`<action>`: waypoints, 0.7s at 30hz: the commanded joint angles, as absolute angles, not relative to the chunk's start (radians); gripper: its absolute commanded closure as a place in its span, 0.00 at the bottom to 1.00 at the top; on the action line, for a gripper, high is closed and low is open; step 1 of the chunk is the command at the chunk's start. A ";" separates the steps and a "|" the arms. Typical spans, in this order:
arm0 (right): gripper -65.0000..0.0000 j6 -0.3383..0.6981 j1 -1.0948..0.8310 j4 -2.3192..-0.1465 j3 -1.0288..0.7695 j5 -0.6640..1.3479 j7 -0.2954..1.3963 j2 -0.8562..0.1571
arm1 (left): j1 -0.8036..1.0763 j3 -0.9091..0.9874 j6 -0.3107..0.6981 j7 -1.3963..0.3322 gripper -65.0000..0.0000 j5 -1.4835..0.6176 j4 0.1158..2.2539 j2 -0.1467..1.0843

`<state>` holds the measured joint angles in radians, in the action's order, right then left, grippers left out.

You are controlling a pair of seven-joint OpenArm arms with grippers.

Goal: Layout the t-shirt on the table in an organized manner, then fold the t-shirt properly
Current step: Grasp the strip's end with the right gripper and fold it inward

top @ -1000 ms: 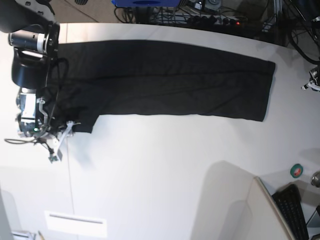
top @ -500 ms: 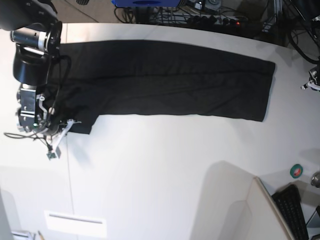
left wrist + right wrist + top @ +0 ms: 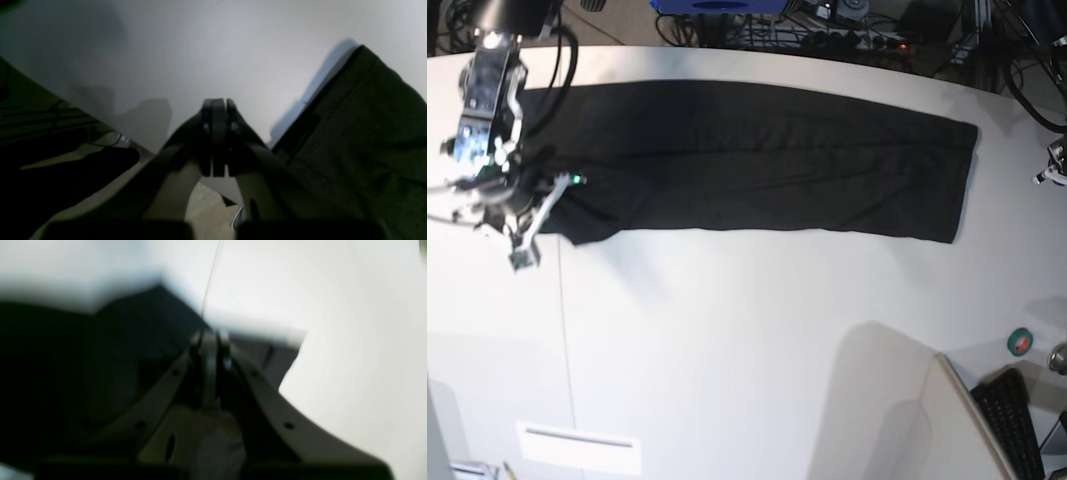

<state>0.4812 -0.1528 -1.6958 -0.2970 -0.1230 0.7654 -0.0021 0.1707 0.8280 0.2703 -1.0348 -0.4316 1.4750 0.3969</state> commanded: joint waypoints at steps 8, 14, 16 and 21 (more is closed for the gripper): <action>1.00 0.481 -0.283 -1.810 -0.239 -0.113 0.760 0.038 | 0.147 0.829 0.272 -1.026 0.73 -0.438 1.491 0.421; 0.64 0.481 -0.303 -1.804 -0.251 -0.113 0.763 0.054 | 0.154 0.828 0.272 -1.024 0.21 -0.446 1.500 0.417; 0.43 0.481 -0.318 -1.839 -0.255 -0.113 0.762 0.059 | 0.153 0.828 0.272 -1.024 0.19 -0.447 1.500 0.414; 0.52 0.481 -0.300 -1.929 -0.315 -0.104 0.743 0.062 | 0.153 0.832 0.274 -1.023 0.19 -0.518 1.534 0.386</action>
